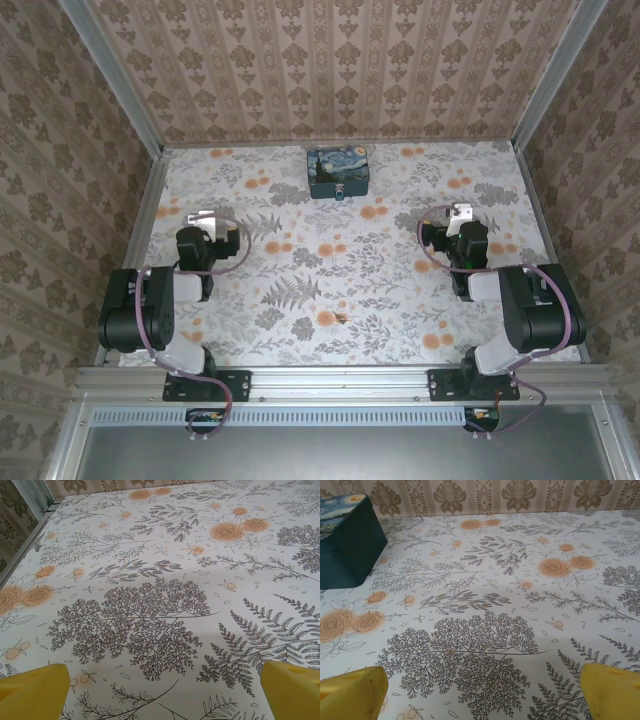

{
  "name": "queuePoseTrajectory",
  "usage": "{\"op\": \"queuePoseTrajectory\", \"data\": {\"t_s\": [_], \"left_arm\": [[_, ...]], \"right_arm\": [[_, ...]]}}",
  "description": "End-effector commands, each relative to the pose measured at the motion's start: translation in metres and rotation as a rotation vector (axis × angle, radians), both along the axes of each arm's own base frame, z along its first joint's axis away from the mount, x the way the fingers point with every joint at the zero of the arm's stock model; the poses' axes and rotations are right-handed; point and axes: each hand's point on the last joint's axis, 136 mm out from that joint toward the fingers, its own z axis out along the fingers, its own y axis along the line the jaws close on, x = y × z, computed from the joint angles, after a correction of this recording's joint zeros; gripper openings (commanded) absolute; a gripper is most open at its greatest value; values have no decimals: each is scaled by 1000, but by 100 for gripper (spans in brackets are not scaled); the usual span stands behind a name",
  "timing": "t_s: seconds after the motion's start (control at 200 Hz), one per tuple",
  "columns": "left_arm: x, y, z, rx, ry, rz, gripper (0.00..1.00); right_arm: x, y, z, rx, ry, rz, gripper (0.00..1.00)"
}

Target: Unlock the padlock with the key

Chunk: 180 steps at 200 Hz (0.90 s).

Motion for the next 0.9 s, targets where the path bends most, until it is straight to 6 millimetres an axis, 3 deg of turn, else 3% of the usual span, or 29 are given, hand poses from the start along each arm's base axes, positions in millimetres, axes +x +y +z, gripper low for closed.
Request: {"op": "queuePoseTrajectory", "data": {"t_s": [0.0, 0.715, 0.78, 0.895], "left_arm": [[7, 0, 15, -1, -47, -10, 100], [6, -4, 17, -6, -52, -32, 100], [5, -14, 20, 15, -53, -86, 100], [6, -13, 30, 46, -32, -56, 100]], "right_arm": [[1, 0, 4, 4, -6, 6, 100], [1, -3, 3, 9, -4, -14, 99], [2, 1, 9, 7, -6, 12, 100], [-2, -5, 29, 8, -4, -26, 100]]}}
